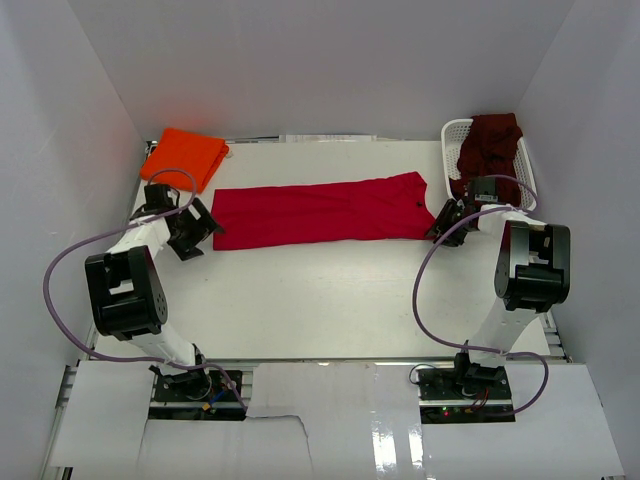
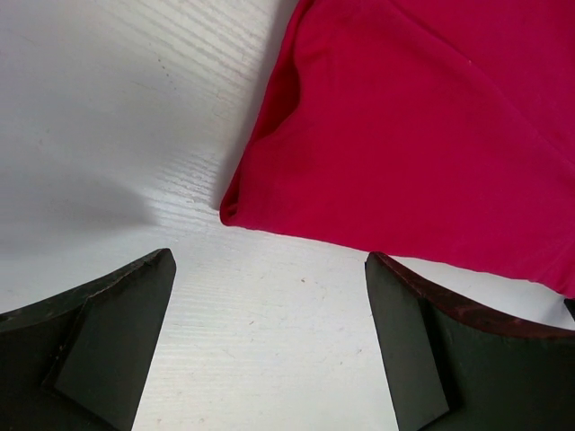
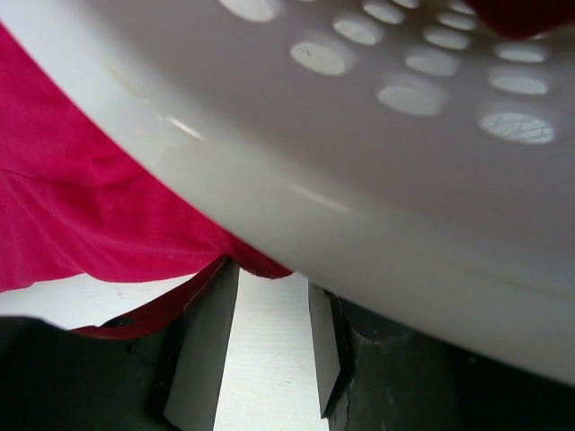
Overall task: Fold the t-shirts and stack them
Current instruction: Rotate the tshirt 90 degrees
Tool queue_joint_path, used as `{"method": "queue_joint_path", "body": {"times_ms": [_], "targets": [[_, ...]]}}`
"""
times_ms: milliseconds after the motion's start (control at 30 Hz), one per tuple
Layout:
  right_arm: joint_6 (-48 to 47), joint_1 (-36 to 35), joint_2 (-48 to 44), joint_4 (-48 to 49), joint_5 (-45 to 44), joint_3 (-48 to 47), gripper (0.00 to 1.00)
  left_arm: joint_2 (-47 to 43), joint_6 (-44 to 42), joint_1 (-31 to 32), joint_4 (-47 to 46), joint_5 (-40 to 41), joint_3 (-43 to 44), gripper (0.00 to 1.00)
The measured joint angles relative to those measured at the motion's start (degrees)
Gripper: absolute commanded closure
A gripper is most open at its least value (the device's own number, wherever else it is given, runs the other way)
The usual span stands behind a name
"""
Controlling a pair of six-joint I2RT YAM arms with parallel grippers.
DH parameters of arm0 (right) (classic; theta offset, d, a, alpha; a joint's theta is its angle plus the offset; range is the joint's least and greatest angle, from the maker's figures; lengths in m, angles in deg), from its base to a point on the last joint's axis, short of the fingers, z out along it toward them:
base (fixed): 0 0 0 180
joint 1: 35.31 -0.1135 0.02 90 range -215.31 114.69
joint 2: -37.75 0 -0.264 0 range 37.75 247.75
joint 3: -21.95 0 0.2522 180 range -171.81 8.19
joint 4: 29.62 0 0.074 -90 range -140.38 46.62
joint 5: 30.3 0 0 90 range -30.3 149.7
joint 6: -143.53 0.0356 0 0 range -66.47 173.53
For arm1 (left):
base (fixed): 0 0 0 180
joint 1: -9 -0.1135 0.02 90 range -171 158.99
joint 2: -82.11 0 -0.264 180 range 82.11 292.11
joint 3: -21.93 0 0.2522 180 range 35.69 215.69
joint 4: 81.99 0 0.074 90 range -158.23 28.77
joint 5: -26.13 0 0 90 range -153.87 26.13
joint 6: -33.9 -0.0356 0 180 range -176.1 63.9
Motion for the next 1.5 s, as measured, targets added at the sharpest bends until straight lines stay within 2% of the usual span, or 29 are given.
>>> {"method": "queue_joint_path", "body": {"times_ms": [200,233,333,400,467,633,800,1100,1233,1300,1433,1500], "targets": [[0.02,-0.07,0.0,0.28,-0.68,-0.02,0.56,-0.02,2.14,-0.17,-1.25,0.0,-2.51,0.02],[0.02,-0.11,0.0,0.42,-0.76,-0.02,0.58,-0.04,2.6,-0.2,-1.44,0.04,-3.02,0.02],[-0.11,-0.28,0.02,0.66,-1.11,-0.02,0.77,-0.24,3.91,-0.17,-2.38,0.07,-4.46,0.02],[-0.02,-0.39,0.15,0.83,-1.25,-0.02,0.78,-0.37,4.61,-0.2,-2.67,0.09,-5.05,0.02],[0.02,-0.48,0.48,1.09,-1.25,-0.02,0.85,-0.39,5.27,-0.2,-3.04,0.15,-5.44,0.03],[0.11,-0.81,0.92,1.46,-1.29,-0.02,0.92,-0.37,6.97,-0.17,-4.81,1.07,-6.47,0.09],[0.07,-1.25,0.92,1.81,-1.42,-0.02,0.92,-0.61,10.14,-0.2,-8.94,1.75,-8.28,0.15],[0.02,-1.55,0.92,2.56,-1.44,0.0,0.92,0.02,13.88,-0.2,-12.96,2.78,-9.84,0.41],[0.0,-1.55,0.92,2.58,-1.44,0.0,0.92,2.1,14.25,-0.22,-12.94,2.47,-8.39,0.58],[-0.02,-1.55,0.92,2.6,-1.44,0.0,0.92,3.23,14.47,-0.22,-13.14,2.1,-7.82,0.64],[-0.13,-1.55,0.92,2.62,-1.42,0.0,0.92,4.96,14.75,-0.17,-13.44,1.09,-6.97,0.85],[-0.15,-1.55,0.92,2.62,-1.38,0.0,0.92,5.62,14.8,-0.17,-13.64,0.26,-6.56,1.0]]}}
